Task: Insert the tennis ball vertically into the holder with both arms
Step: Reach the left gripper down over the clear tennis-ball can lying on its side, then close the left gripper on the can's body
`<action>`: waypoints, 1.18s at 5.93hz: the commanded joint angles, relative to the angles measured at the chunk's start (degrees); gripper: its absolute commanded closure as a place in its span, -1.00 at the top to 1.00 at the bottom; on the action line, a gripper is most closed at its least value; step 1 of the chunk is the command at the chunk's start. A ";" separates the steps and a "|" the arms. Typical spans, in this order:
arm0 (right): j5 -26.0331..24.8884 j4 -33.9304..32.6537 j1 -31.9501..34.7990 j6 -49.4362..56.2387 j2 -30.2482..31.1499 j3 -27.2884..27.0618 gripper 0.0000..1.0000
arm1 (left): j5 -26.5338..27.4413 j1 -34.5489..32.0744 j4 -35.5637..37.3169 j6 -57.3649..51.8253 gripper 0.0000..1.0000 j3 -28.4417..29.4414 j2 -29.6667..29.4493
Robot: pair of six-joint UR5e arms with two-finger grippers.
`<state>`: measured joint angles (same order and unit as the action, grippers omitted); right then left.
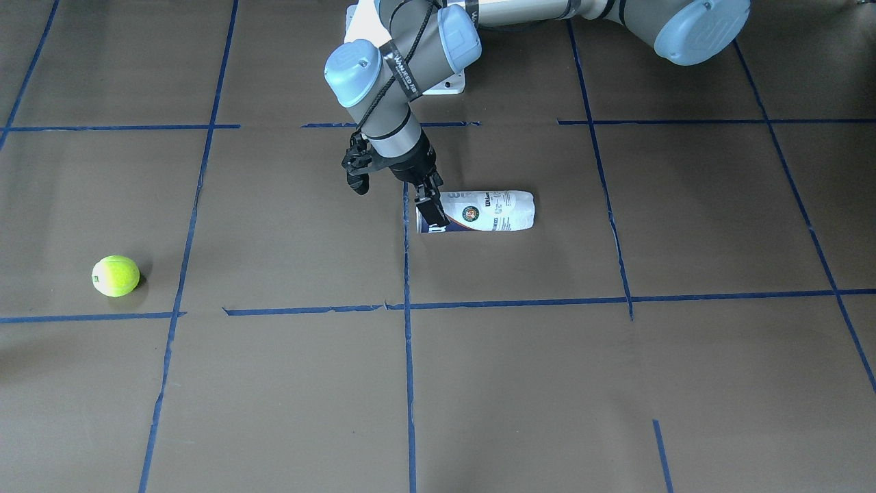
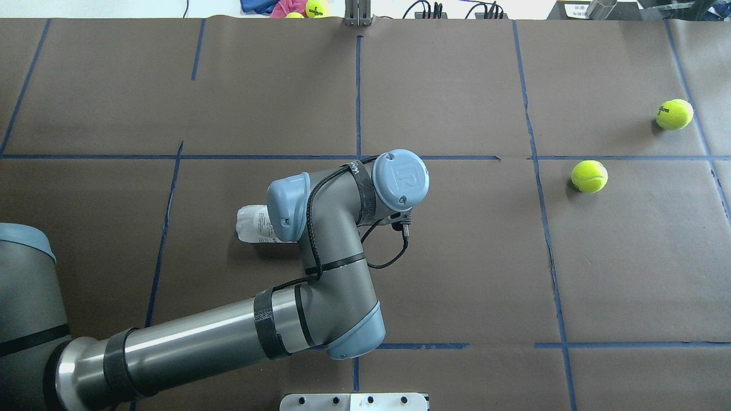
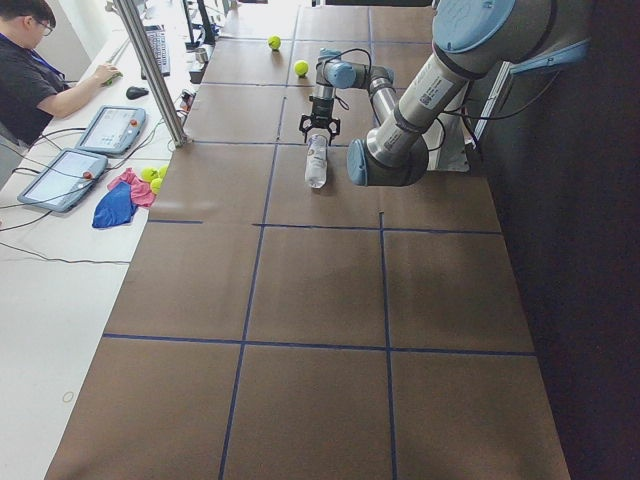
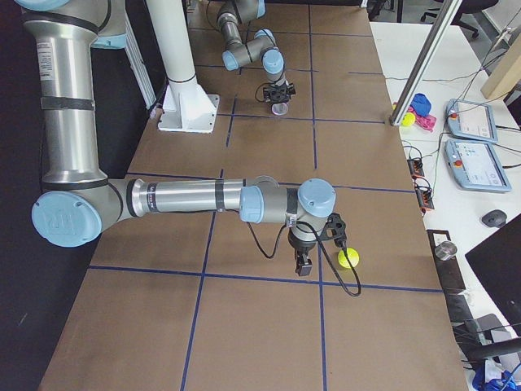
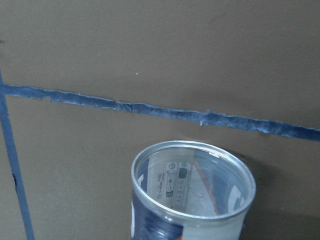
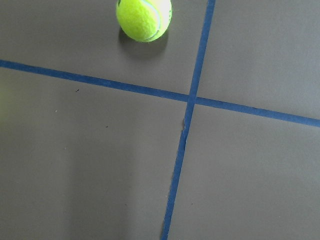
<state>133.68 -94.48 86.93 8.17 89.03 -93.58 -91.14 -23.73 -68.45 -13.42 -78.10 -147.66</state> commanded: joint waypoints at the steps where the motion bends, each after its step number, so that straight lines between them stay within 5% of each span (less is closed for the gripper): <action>1: 0.00 0.00 0.00 0.00 0.00 0.15 1.00 | 0.00 0.17 -3.35 0.24 0.99 2.77 0.00; 4: 0.00 0.00 0.00 0.00 0.00 0.15 1.00 | 0.00 0.87 -5.20 0.32 0.93 2.87 1.40; 5: 0.00 0.00 0.00 0.00 0.00 0.15 1.00 | -0.09 0.88 -5.12 0.32 0.67 2.87 1.41; 7: 0.00 0.00 0.00 0.00 0.00 0.06 1.00 | -0.09 0.79 -4.85 0.41 0.49 2.60 1.32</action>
<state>133.68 -94.48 86.92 8.17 89.03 -93.44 -91.22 -22.92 -73.44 -13.07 -75.41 -146.33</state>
